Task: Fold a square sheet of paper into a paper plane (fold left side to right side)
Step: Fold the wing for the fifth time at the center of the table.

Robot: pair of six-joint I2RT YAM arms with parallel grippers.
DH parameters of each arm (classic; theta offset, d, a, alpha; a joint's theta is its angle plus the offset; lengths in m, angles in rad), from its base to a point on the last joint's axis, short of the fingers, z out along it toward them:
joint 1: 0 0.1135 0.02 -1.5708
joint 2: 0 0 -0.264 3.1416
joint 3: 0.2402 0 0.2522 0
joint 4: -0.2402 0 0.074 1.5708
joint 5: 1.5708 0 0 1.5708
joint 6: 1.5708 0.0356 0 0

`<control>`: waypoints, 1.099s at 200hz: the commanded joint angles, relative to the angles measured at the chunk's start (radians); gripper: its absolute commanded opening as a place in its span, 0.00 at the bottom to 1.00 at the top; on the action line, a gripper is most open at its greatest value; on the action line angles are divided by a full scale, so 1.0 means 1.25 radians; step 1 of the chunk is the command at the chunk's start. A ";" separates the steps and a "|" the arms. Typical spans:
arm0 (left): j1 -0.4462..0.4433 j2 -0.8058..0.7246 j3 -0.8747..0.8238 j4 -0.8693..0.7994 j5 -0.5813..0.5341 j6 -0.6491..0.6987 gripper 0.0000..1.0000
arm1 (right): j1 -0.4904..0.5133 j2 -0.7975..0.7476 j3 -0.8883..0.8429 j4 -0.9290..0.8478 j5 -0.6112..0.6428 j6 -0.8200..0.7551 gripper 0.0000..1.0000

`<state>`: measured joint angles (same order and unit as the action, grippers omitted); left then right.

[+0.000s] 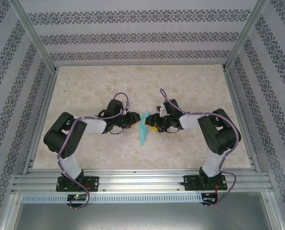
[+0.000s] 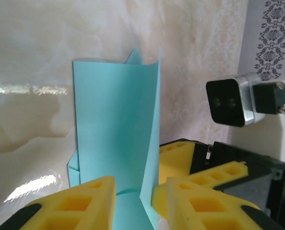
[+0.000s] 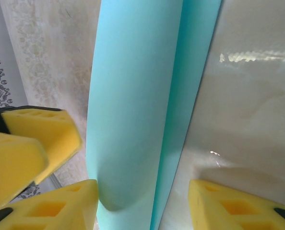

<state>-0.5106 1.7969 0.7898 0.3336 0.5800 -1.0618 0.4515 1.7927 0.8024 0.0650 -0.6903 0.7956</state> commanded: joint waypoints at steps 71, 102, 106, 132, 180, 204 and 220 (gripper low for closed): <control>0.003 0.061 0.020 0.128 0.052 -0.094 0.28 | 0.005 0.021 -0.002 0.020 0.006 0.004 0.53; -0.001 0.072 0.026 0.129 0.055 -0.094 0.25 | 0.005 0.022 -0.002 0.020 0.006 0.005 0.53; -0.001 0.074 0.027 0.130 0.057 -0.095 0.25 | 0.005 0.022 -0.003 0.020 0.007 0.005 0.53; -0.005 0.085 0.032 0.130 0.061 -0.097 0.24 | 0.005 0.022 -0.002 0.020 0.007 0.005 0.53; -0.008 0.092 0.034 0.141 0.065 -0.101 0.17 | 0.005 0.027 -0.003 0.018 0.006 0.004 0.53; -0.008 0.092 0.034 0.136 0.061 -0.097 0.12 | 0.004 0.029 0.000 0.014 0.005 0.003 0.53; -0.008 0.093 0.034 0.133 0.058 -0.095 0.07 | 0.005 0.030 0.001 0.009 0.005 0.001 0.53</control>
<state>-0.5129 1.9049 0.8108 0.4503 0.6464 -1.1835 0.4511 1.7947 0.8024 0.0681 -0.6918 0.8032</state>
